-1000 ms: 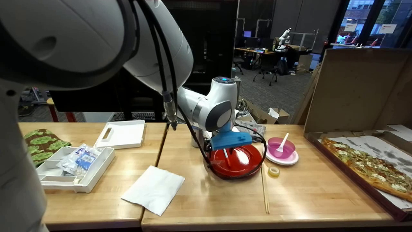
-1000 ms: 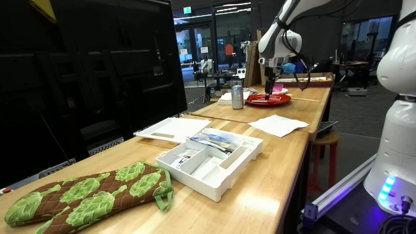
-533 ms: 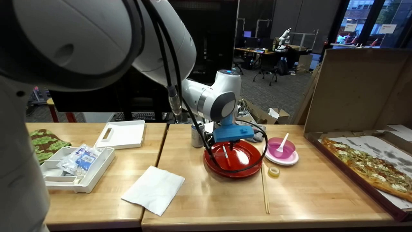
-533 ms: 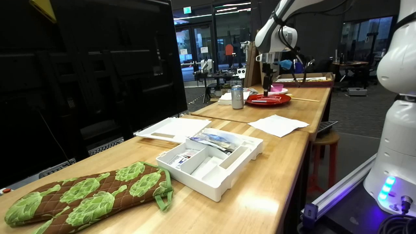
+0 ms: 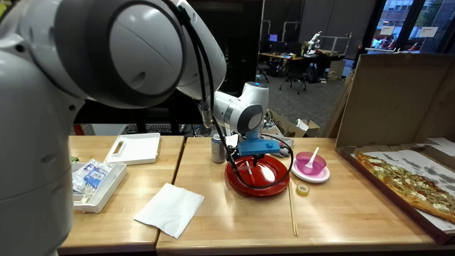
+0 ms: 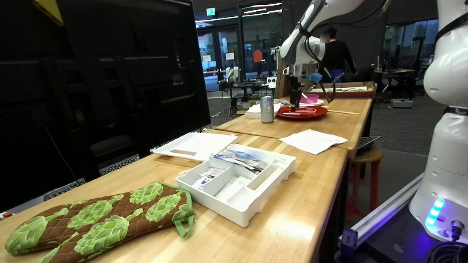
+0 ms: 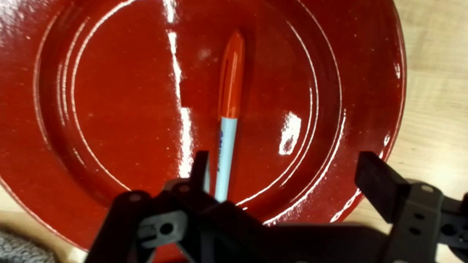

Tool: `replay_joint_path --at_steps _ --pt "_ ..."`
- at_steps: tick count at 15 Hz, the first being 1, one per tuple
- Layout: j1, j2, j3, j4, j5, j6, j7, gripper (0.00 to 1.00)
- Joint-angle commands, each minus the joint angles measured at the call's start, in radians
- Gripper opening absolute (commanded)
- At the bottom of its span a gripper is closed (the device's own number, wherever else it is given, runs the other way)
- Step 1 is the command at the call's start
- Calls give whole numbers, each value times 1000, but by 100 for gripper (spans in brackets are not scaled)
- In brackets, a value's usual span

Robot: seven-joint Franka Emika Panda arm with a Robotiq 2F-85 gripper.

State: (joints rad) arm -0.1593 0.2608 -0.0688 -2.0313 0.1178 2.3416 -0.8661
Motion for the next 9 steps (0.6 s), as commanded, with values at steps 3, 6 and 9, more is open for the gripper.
replay_joint_path --at_steps 3,6,9 --pt "-42 76 35 72 75 15 -20 100" --pt "-65 93 37 89 94 21 -21 100" --pt "-89 107 39 105 108 15 -26 100"
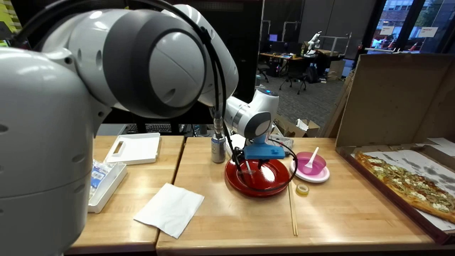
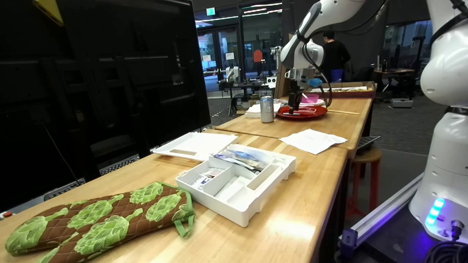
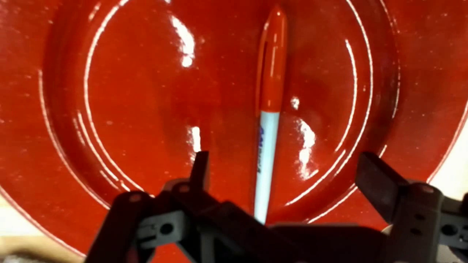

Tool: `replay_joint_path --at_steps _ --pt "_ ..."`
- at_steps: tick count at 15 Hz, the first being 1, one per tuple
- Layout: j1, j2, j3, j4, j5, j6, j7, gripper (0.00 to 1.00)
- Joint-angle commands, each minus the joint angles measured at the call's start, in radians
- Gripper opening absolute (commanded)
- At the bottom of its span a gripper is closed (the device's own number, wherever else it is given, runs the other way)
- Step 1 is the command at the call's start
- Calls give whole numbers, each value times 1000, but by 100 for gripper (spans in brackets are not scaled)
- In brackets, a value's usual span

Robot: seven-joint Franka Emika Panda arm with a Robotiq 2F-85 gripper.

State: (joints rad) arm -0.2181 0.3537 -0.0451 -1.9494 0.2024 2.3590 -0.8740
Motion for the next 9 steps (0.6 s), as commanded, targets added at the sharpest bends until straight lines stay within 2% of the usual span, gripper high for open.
replay_joint_path --at_steps 1,9 --pt "-37 18 18 27 28 -5 -21 100" --pt "-34 36 40 35 11 -5 -19 100"
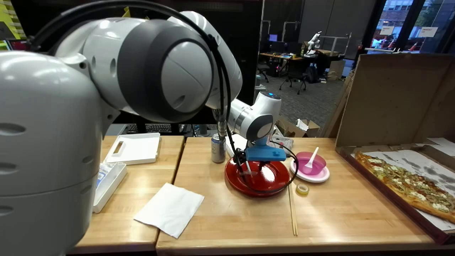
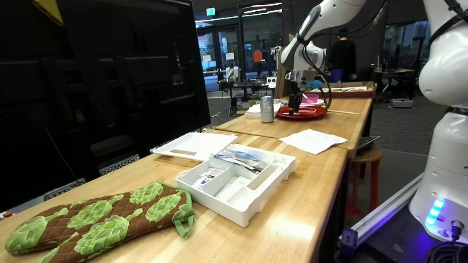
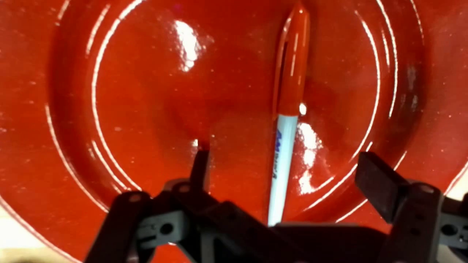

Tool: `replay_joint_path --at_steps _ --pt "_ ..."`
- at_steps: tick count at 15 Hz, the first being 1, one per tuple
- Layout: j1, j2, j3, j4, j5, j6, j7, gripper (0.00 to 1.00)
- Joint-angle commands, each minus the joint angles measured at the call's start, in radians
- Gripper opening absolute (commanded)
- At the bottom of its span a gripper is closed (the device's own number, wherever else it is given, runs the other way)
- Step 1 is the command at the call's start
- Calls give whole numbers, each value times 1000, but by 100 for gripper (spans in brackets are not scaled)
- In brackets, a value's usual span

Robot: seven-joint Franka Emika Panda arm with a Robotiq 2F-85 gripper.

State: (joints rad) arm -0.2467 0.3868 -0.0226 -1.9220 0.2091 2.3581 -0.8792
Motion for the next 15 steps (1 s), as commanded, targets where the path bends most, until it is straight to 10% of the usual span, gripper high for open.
replay_joint_path --at_steps 1,3,15 --pt "-2 3 20 5 0 -1 -10 100" --pt "-1 4 25 4 -2 0 -9 100" --pt "-16 -5 26 -1 5 24 -28 1"
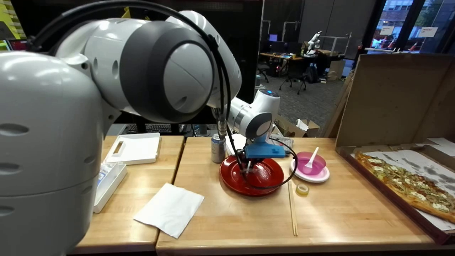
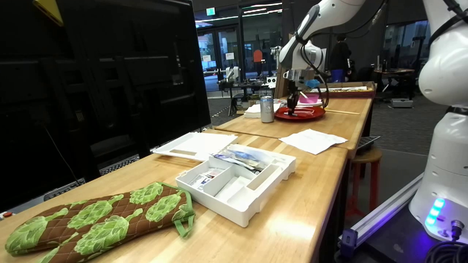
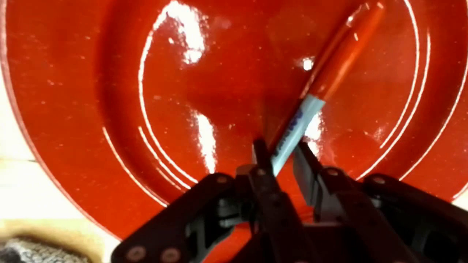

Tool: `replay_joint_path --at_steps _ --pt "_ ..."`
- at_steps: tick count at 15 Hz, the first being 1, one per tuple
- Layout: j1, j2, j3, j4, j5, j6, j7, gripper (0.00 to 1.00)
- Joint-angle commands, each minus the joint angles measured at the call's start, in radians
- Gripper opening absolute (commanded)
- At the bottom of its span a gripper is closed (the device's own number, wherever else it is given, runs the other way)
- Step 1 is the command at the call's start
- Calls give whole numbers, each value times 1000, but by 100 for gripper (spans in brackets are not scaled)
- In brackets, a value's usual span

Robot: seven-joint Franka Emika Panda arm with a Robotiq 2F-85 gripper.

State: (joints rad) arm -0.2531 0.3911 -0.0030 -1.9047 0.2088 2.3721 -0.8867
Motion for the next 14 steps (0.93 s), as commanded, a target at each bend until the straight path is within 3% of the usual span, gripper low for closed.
replay_joint_path --at_steps 1,7,14 --pt "-11 -10 6 -19 6 11 -22 0" --pt "-27 -36 8 -35 22 -3 -43 3" --pt "-68 -167 -23 -151 39 14 -76 3"
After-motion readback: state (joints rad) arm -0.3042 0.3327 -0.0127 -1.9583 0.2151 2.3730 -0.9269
